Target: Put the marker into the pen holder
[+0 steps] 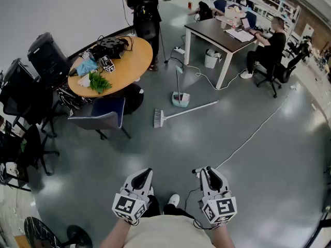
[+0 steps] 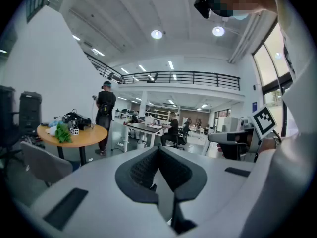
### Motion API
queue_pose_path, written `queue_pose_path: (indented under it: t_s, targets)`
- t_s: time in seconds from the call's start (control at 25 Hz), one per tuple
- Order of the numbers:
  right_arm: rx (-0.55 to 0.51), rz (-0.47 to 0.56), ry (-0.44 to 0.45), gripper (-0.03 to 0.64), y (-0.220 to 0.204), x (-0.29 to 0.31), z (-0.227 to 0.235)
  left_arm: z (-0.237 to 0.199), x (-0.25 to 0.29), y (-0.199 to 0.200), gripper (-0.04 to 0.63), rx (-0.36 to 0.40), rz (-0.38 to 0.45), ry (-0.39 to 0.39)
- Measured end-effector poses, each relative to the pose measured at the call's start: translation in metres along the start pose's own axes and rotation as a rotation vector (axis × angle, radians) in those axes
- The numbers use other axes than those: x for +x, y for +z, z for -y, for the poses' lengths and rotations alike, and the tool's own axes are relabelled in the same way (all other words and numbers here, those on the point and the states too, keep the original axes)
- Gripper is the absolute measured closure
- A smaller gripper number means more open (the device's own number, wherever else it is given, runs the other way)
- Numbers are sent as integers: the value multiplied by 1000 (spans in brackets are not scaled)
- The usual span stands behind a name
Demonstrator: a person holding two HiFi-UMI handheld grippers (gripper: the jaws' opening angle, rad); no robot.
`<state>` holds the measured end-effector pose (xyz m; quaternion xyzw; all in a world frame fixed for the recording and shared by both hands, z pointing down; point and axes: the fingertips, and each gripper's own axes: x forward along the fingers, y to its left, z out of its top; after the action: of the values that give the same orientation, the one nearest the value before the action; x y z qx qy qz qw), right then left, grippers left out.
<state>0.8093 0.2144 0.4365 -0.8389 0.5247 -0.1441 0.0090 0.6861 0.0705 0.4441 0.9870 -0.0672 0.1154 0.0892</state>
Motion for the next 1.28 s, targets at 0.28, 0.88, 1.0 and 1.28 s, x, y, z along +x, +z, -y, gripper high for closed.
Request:
queue_pose_path:
  t_s: [0.28, 0.88, 1.0, 1.28]
  targets:
    - [-5, -23, 130, 534, 2, 38, -45, -54, -44, 7, 586, -10, 43, 192]
    - [-136, -120, 456, 535, -5, 108, -234, -174, -230, -15, 586, -145, 142, 591]
    - [-167, -133, 513, 534, -6, 109, -292, -198, -280, -21, 586, -162, 167, 649]
    - [-236, -124, 631, 534, -7, 107, -416, -242, -388, -26, 586, -167, 219, 748]
